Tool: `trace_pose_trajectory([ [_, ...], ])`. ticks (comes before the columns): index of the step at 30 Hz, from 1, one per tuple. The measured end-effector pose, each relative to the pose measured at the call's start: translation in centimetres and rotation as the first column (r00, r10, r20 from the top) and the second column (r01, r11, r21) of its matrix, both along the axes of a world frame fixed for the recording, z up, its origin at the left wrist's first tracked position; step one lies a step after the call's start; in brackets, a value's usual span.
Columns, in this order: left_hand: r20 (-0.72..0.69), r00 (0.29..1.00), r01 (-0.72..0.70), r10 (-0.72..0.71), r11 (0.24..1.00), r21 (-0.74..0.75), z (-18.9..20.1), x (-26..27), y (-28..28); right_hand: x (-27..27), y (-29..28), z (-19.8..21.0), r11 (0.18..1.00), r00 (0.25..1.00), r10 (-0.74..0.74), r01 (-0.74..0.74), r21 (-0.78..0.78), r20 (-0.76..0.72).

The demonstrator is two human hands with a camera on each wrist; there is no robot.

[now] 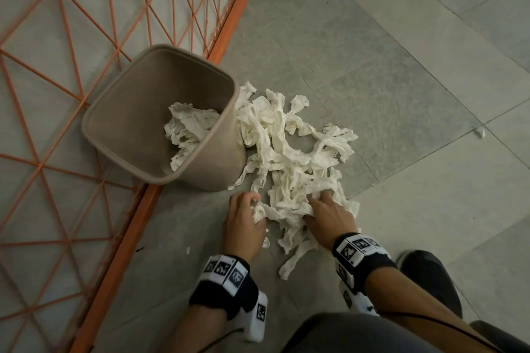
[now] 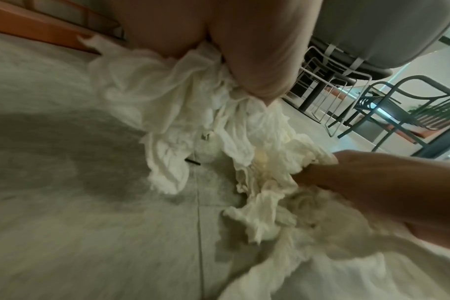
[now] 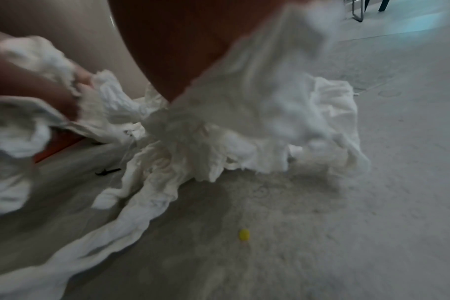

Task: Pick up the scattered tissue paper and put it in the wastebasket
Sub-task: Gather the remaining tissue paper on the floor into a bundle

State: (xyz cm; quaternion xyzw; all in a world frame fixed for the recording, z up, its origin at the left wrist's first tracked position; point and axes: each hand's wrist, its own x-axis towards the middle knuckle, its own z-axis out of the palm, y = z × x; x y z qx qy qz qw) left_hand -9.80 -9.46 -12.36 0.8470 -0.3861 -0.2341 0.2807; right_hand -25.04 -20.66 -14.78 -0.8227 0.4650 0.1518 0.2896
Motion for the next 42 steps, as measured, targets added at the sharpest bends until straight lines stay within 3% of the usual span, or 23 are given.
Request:
trace_pose_trajectory([
  [6,-0.072,0.996,0.056,-0.043,0.98,0.191,-3.1,0.0,-3.2,-1.3,0.9,-0.4,0.99,0.988,-0.096,0.107,-0.087,0.124],
  [9,0.015,0.999,0.033,-0.037,0.976,0.216,-3.2,-0.2,-2.5,-2.0,0.7,-0.7,0.989,0.987,-0.086,0.1,-0.105,0.135],
  [11,0.056,0.998,0.0,-0.008,0.991,0.137,-2.6,-0.1,-1.6,-2.2,0.7,-1.1,0.995,0.993,-0.048,0.057,-0.081,0.107],
  [15,-0.003,0.995,-0.103,0.103,0.989,-0.102,0.0,0.3,0.3,-2.1,1.0,-1.3,1.0,0.997,-0.021,0.022,-0.019,0.069],
  [19,0.029,0.984,-0.164,0.174,0.964,-0.21,1.2,0.9,1.9,-1.6,1.2,-0.8,0.991,0.986,-0.128,0.124,0.039,0.102],
  [22,0.032,0.989,-0.133,0.145,0.96,-0.247,1.3,0.9,2.7,-1.3,1.0,-0.3,0.969,0.965,-0.24,0.232,0.081,0.106],
  [25,0.019,0.999,-0.043,0.047,0.982,-0.182,0.9,0.0,2.4,-1.1,0.7,0.0,0.936,0.906,-0.351,0.345,0.069,0.234],
  [28,-0.012,0.995,0.095,-0.095,0.995,0.028,-0.9,-1.3,1.4,-1.0,0.2,0.6,0.911,0.824,-0.397,0.409,0.061,0.404],
  [31,-0.048,0.992,0.126,-0.119,0.968,0.215,-3.5,-2.1,1.0,-1.0,-0.1,1.4,0.897,0.77,-0.427,0.429,0.11,0.475],
  [33,0.008,0.994,0.1,-0.107,0.952,0.291,-4.2,-2.2,1.0,-0.9,-0.4,1.6,0.922,0.81,-0.373,0.377,0.084,0.453],
  [35,0.031,0.994,0.093,-0.106,0.955,0.281,-3.8,-2.0,1.0,-0.5,-0.7,1.6,0.979,0.91,-0.196,0.206,0.014,0.364],
  [37,0.032,0.994,0.094,-0.102,0.978,0.187,-3.0,-1.8,1.5,0.3,-0.9,1.8,1.0,0.97,-0.015,0.015,0.003,0.242],
  [39,0.042,0.997,0.065,-0.068,0.996,0.064,-1.9,-1.5,2.1,0.9,-1.0,1.5,0.994,0.983,0.108,-0.111,0.013,0.148],
  [42,0.029,0.998,0.056,-0.053,0.994,-0.093,-0.1,-1.2,2.7,1.3,-0.9,1.1,0.988,0.987,0.13,-0.137,0.074,0.089],
])
